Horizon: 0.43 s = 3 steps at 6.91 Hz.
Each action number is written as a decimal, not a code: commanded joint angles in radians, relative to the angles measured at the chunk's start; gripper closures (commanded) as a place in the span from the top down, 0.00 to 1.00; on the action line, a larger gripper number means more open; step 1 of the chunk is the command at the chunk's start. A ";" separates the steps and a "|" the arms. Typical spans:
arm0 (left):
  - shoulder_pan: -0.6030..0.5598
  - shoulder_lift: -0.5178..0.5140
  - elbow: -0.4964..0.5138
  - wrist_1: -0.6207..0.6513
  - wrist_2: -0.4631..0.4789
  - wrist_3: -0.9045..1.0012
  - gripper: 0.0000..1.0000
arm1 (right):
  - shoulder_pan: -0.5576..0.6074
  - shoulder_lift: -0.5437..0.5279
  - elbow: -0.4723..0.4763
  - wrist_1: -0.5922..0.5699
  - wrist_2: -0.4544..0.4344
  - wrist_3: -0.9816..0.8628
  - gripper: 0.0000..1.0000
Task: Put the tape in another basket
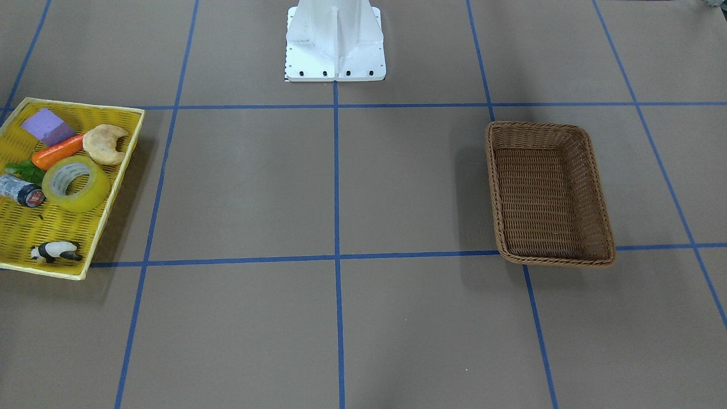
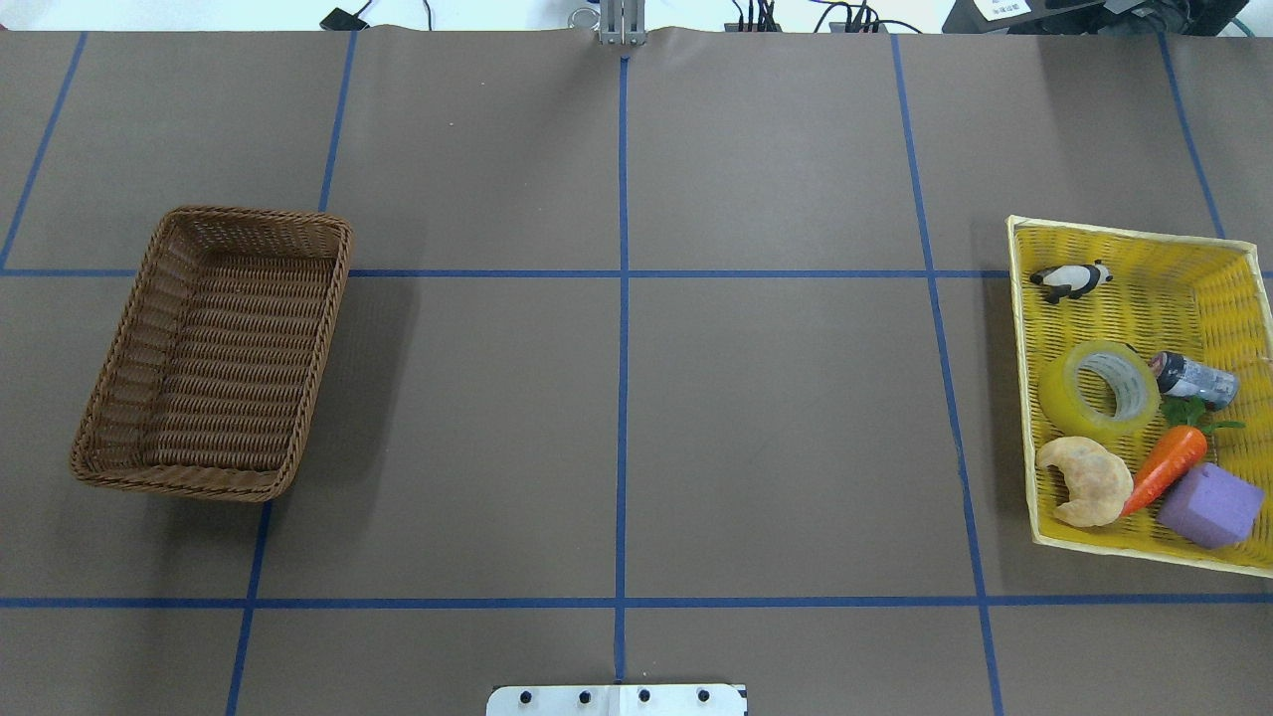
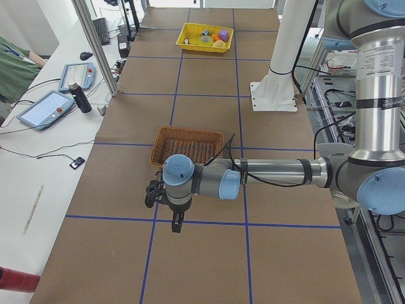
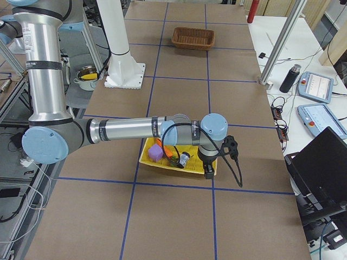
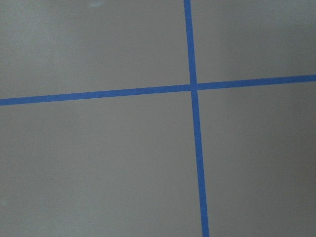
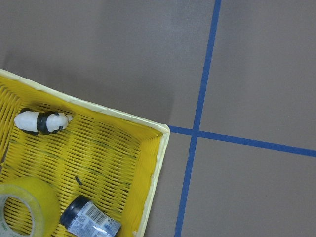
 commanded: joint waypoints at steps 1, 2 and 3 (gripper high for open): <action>-0.002 0.001 -0.002 -0.001 -0.001 0.000 0.98 | 0.000 -0.003 -0.002 -0.003 -0.005 0.000 1.00; -0.002 0.001 -0.002 0.000 -0.001 0.000 0.98 | 0.000 -0.004 -0.002 -0.004 -0.005 0.000 1.00; -0.002 0.001 -0.007 0.000 -0.001 -0.001 0.98 | 0.000 -0.006 0.000 -0.004 -0.005 0.000 1.00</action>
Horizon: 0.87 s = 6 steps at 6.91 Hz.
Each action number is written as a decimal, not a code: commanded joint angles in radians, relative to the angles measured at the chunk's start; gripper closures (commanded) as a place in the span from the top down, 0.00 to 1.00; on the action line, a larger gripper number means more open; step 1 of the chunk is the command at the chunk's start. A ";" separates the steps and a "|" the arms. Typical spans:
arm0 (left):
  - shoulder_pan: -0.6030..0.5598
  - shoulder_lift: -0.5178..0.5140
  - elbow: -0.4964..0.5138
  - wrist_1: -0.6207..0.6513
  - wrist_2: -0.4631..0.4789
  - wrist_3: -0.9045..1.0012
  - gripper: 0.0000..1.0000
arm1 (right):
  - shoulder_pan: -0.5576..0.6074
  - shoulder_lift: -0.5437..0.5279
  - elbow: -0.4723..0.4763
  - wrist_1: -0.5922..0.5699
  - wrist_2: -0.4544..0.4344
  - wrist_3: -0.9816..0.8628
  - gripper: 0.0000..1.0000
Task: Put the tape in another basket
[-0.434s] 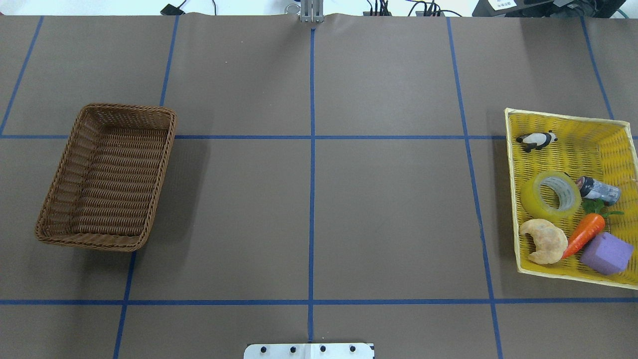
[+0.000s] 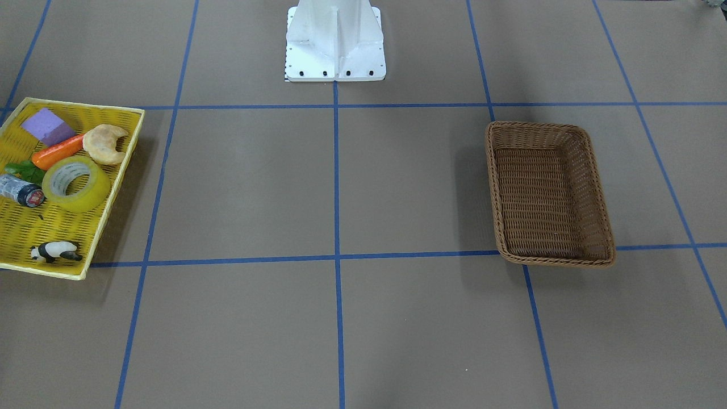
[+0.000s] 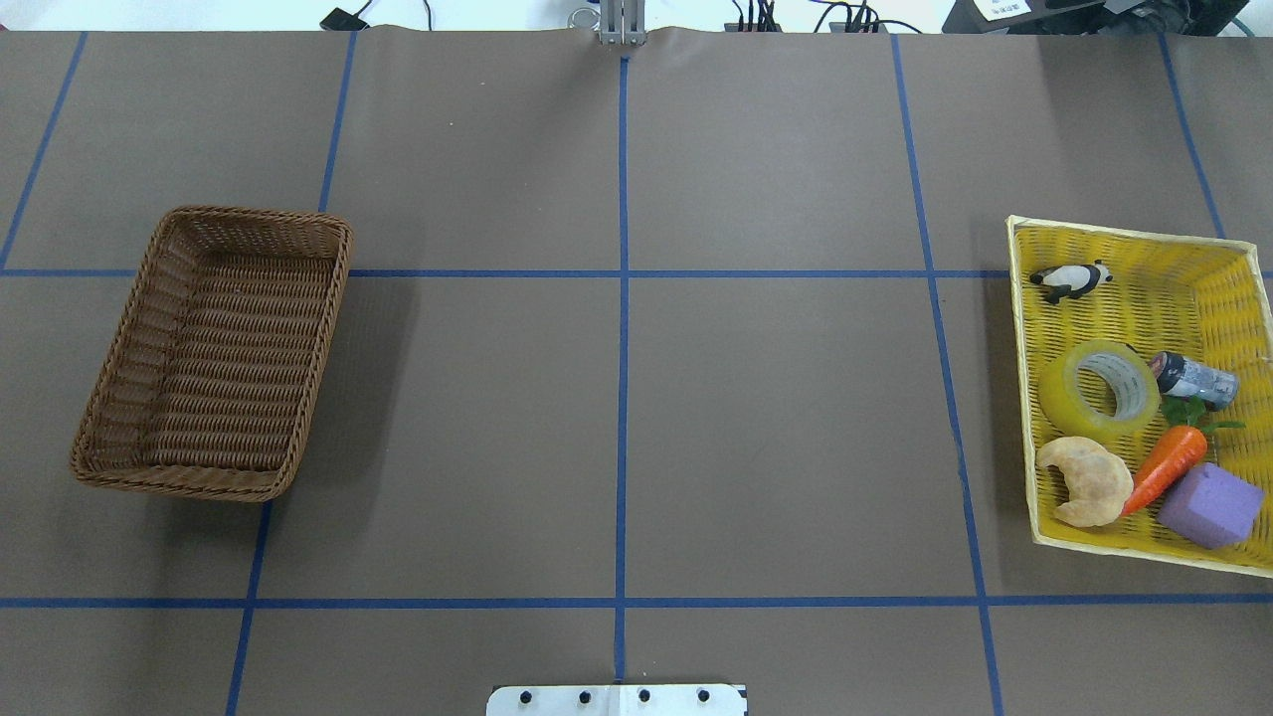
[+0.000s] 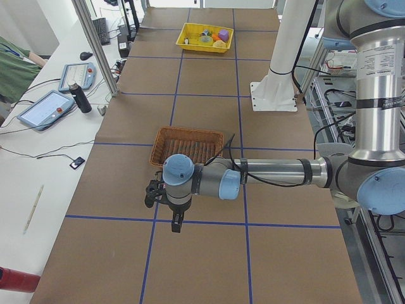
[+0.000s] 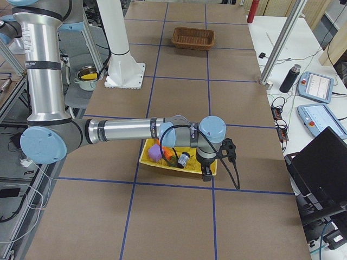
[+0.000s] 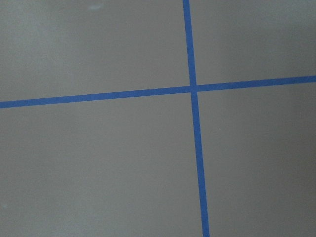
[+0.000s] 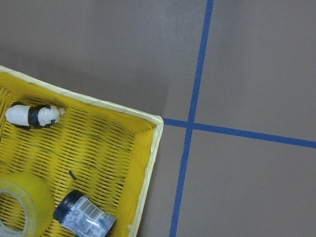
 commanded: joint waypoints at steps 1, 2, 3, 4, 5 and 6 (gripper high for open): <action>0.000 0.000 -0.002 0.002 0.001 -0.001 0.98 | 0.000 -0.006 0.001 -0.001 0.000 0.000 1.00; 0.000 0.000 -0.002 0.002 0.001 -0.003 0.98 | 0.000 -0.008 0.001 -0.001 0.000 0.000 1.00; 0.000 0.000 -0.002 0.002 0.003 -0.003 0.98 | 0.000 -0.006 0.001 -0.001 -0.002 0.000 1.00; 0.000 0.000 -0.002 0.002 0.003 -0.001 0.98 | 0.000 -0.006 0.001 0.001 -0.005 0.000 1.00; 0.000 0.000 -0.002 0.002 0.006 -0.001 0.98 | 0.000 -0.006 0.001 0.001 -0.011 0.000 1.00; 0.000 0.000 -0.002 0.002 0.009 -0.001 0.98 | 0.000 -0.006 0.004 0.002 -0.011 0.000 1.00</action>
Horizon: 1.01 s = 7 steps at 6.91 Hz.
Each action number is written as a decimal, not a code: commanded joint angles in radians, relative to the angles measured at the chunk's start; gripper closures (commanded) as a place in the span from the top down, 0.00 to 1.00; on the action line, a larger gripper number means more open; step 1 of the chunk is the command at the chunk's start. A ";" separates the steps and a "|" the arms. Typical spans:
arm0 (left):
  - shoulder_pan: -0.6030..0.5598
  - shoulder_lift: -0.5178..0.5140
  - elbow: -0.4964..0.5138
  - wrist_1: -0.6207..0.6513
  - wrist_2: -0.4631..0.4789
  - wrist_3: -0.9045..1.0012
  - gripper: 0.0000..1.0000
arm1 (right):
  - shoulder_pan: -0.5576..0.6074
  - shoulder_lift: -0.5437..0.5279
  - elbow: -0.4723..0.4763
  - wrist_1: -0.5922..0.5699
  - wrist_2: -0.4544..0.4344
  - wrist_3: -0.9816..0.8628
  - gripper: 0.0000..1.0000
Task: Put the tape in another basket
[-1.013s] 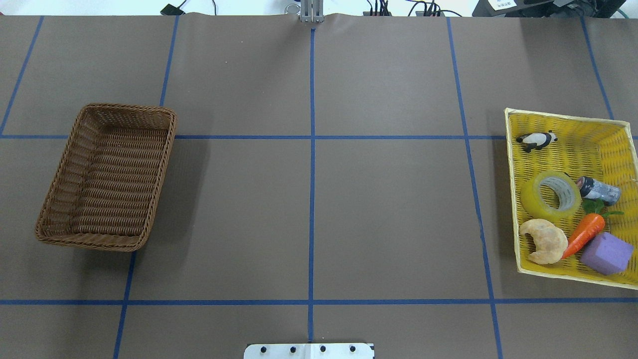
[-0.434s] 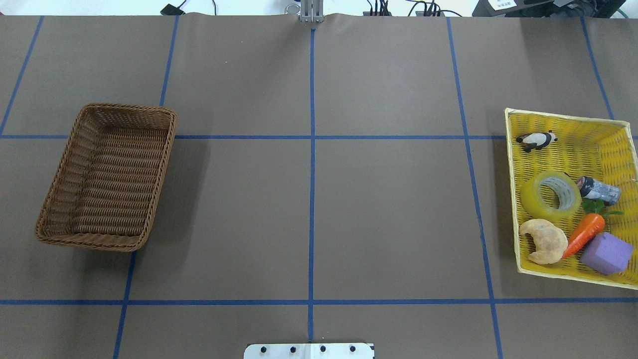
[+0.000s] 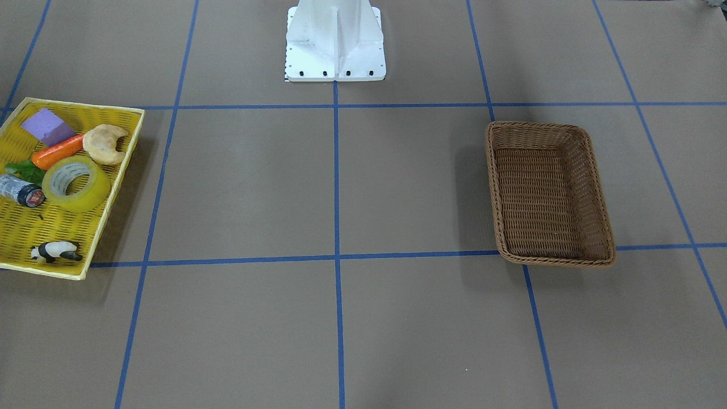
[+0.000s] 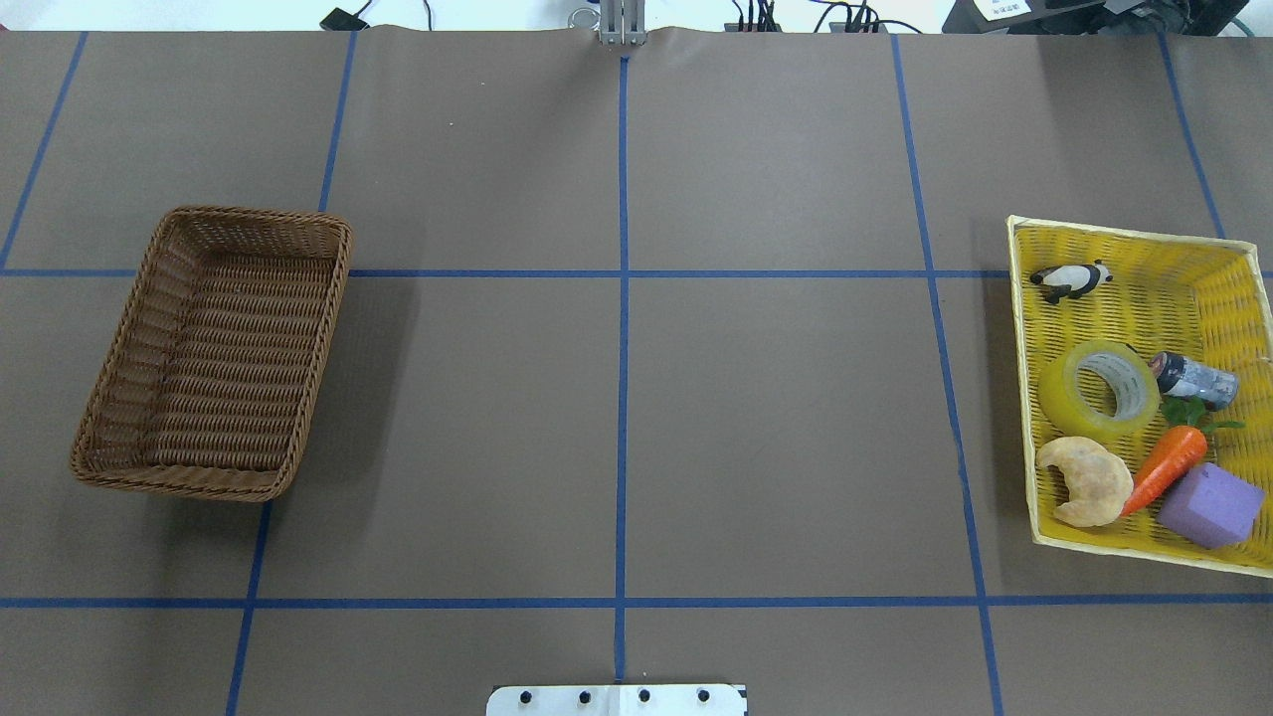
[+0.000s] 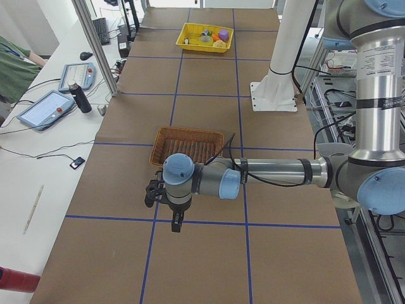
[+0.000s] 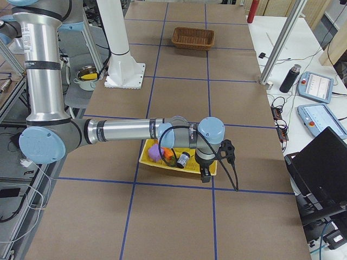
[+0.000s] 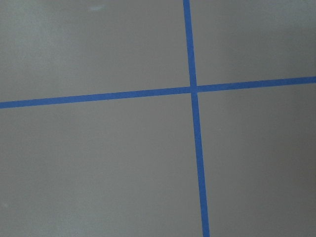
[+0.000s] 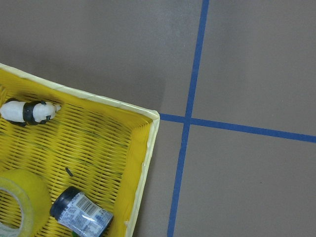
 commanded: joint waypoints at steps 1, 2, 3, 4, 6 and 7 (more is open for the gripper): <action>0.000 0.000 0.000 0.000 0.003 -0.001 0.98 | 0.000 0.002 0.002 0.003 -0.002 0.000 1.00; 0.000 0.000 0.000 0.000 0.003 -0.001 0.98 | 0.000 0.002 0.004 0.003 -0.004 0.000 1.00; 0.000 0.000 0.000 0.000 0.005 0.000 0.98 | 0.000 0.003 0.007 0.007 -0.004 0.000 1.00; 0.000 0.000 -0.012 -0.002 0.003 0.002 0.98 | -0.002 0.014 0.011 0.007 -0.017 0.000 1.00; 0.003 -0.017 -0.038 -0.043 -0.006 0.005 0.98 | -0.050 0.043 0.075 0.026 -0.054 -0.002 1.00; 0.005 -0.008 -0.028 -0.090 -0.006 -0.001 0.98 | -0.066 0.075 0.095 0.026 -0.089 0.000 1.00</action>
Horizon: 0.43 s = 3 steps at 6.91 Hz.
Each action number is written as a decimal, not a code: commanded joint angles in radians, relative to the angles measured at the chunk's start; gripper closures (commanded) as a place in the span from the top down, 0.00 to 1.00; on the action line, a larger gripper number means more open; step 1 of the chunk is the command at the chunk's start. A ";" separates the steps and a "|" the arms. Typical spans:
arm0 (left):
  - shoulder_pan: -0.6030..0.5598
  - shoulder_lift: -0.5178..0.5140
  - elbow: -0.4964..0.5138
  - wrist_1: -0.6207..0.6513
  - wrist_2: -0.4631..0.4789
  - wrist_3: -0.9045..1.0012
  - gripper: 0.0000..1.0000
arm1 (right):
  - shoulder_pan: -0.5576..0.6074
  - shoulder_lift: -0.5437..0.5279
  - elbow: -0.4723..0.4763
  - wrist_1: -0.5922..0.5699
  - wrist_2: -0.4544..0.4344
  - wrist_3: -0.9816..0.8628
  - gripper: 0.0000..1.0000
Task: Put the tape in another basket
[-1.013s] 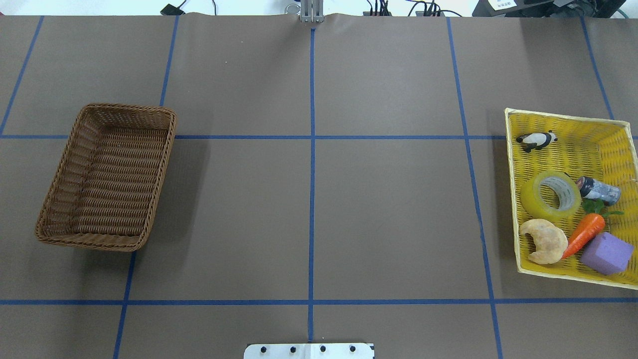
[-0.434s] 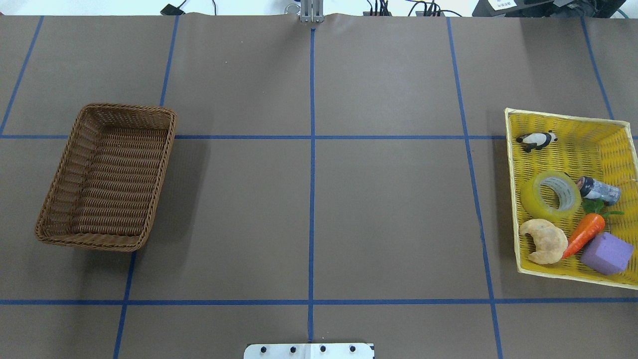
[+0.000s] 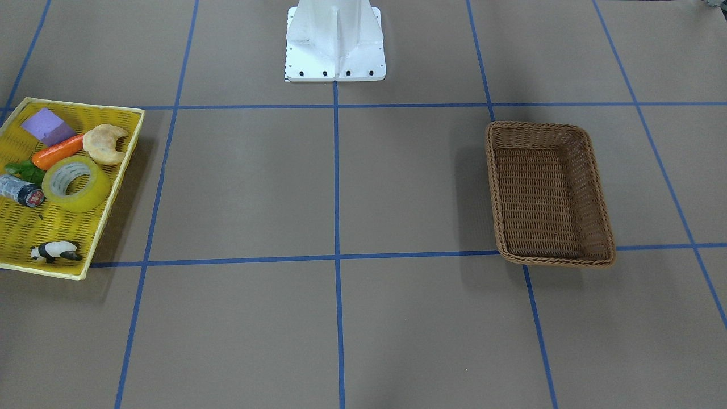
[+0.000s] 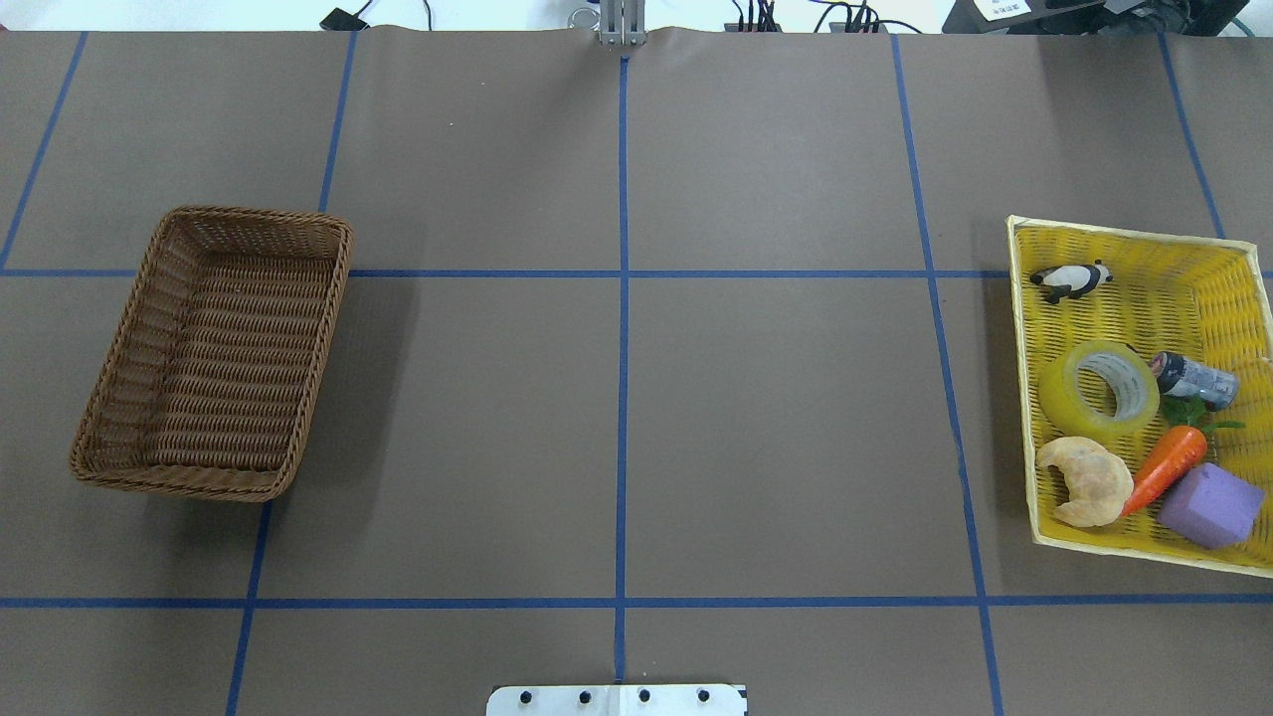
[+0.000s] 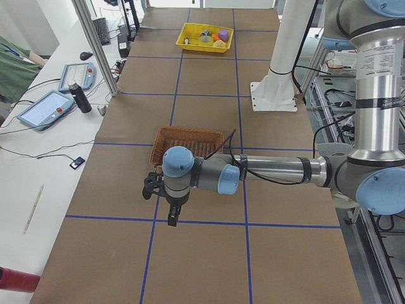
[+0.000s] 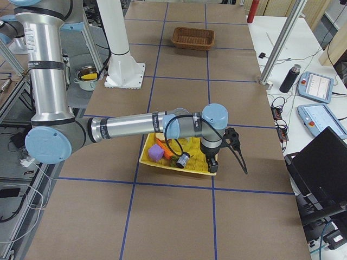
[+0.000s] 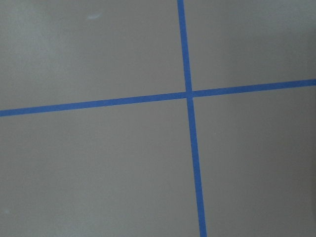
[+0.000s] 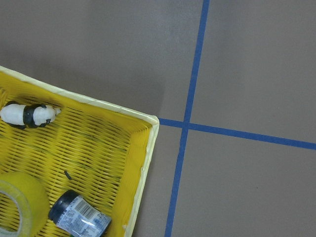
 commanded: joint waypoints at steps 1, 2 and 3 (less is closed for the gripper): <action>0.005 -0.007 0.006 -0.047 0.003 -0.008 0.98 | -0.034 0.015 0.034 0.004 -0.028 0.004 1.00; 0.013 -0.014 0.009 -0.044 0.011 -0.005 0.98 | -0.048 0.003 0.034 0.063 0.022 0.003 1.00; 0.025 -0.021 0.013 -0.044 0.010 -0.005 0.98 | -0.072 -0.008 0.028 0.131 0.028 0.006 1.00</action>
